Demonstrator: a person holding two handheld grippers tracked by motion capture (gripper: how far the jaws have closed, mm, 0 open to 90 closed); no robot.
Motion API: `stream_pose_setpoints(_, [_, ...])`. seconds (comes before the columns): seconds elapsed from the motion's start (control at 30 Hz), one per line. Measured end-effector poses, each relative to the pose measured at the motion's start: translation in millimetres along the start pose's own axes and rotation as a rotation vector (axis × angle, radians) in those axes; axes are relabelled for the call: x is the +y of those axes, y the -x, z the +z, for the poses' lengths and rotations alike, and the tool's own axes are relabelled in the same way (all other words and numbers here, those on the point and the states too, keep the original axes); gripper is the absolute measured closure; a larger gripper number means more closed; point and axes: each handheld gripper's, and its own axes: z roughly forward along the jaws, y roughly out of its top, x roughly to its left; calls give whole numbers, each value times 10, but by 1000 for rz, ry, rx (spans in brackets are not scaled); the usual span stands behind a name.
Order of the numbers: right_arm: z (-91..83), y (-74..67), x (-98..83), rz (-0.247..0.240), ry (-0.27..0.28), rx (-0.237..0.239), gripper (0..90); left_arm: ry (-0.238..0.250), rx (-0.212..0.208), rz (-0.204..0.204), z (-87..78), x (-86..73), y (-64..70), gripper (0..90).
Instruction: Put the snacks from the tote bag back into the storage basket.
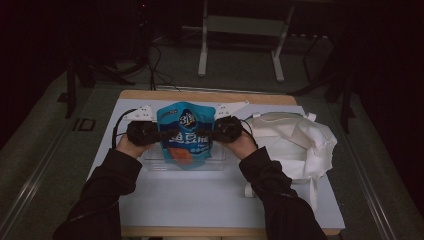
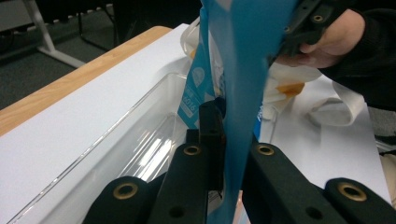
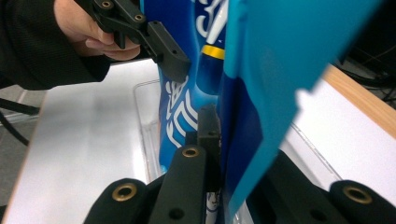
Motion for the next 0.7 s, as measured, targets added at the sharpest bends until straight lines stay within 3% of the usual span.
stream_pose_setpoints(0.27, [-18, -8, -38, 8, 4, -2, 875, 36, -2, -21, 5, -62, 28, 892])
stream_pose_setpoints(0.53, [-33, -20, -19, -3, -9, -10, 826, 15, 47, -9, -1, -32, 106, 875])
stream_pose_setpoints(0.57, [-40, -25, -16, -7, -5, -13, 820, 17, 68, -7, -13, -35, 133, 862])
stream_pose_setpoints(0.7, [-73, -34, -2, -15, 8, -17, 782, 15, 76, -23, -28, -59, 152, 785])
